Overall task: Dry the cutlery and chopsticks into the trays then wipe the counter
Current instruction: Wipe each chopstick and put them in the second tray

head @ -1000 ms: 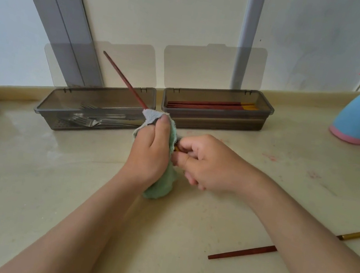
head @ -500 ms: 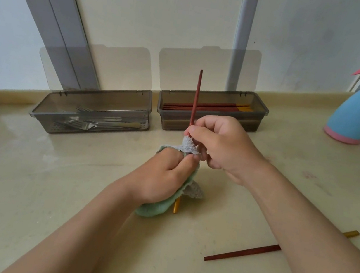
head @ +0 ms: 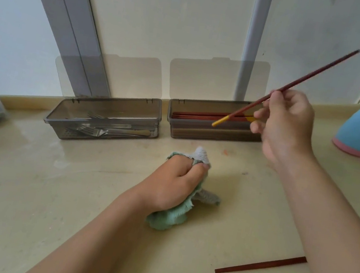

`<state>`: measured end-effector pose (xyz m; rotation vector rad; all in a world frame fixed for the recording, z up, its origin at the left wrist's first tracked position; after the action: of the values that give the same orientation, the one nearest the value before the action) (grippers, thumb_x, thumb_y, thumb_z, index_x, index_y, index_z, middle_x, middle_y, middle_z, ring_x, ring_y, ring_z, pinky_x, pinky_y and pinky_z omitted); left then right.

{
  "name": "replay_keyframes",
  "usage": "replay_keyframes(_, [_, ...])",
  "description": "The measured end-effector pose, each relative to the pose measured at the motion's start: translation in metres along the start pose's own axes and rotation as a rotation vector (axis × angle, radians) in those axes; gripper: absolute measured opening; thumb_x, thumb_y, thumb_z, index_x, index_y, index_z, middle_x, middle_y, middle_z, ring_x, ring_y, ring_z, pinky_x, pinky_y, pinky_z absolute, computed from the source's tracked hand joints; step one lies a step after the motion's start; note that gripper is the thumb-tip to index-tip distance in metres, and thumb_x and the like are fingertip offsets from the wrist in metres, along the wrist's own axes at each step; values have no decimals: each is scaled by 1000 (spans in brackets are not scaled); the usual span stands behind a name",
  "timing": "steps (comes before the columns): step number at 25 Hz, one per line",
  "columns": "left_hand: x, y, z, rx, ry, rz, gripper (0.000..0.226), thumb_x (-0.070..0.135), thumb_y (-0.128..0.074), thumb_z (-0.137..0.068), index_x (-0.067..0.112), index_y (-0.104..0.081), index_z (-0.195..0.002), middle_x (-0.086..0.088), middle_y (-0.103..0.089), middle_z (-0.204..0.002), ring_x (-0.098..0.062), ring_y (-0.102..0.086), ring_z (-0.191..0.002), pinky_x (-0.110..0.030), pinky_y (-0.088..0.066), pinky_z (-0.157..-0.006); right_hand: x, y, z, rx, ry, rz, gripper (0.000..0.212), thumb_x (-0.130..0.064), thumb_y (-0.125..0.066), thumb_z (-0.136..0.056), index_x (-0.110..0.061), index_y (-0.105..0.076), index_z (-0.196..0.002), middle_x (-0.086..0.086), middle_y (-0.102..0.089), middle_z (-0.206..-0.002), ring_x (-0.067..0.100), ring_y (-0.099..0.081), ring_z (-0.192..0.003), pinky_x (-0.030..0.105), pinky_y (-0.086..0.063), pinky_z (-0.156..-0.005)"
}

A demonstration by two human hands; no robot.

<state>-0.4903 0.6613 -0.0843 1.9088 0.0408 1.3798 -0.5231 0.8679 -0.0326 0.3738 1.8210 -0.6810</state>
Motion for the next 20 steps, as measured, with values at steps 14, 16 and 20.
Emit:
replay_keyframes(14, [-7, 9, -3, 99, 33, 131, 52, 28, -45, -105, 7, -34, -59, -1, -28, -54, -12, -27, -48, -28, -25, -49, 35, -26, 2, -182, 734, 1303, 19, -21, -55, -102, -5, -63, -101, 11, -55, -94, 37, -57, -87, 41, -49, -60])
replay_keyframes(16, [-6, 9, -3, 96, 31, 134, 50, 28, -46, -105, 10, -34, -59, 1, -27, -53, -12, -27, -48, -27, -25, -48, 39, -28, 2, -189, 663, 1332, 21, -25, -53, -103, -6, -62, -103, 10, -53, -97, 37, -56, -90, 40, -44, -61])
replay_keyframes(20, [-6, 8, -3, 80, 26, 138, 53, 28, -46, -105, 1, -32, -62, -5, -28, -56, -15, -28, -51, -28, -26, -50, 42, -33, 5, -232, 571, 1381, 20, -25, -58, -101, -6, -60, -106, 11, -52, -103, 37, -57, -95, 38, -39, -62])
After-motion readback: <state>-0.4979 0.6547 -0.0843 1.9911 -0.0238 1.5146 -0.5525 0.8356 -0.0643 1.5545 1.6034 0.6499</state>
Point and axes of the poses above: each hand's wrist, its own z-axis away from the middle knuckle, its own y-axis out of the back of the hand, x = y × z, the point moved 4 cm from there along -z, towards the middle knuckle
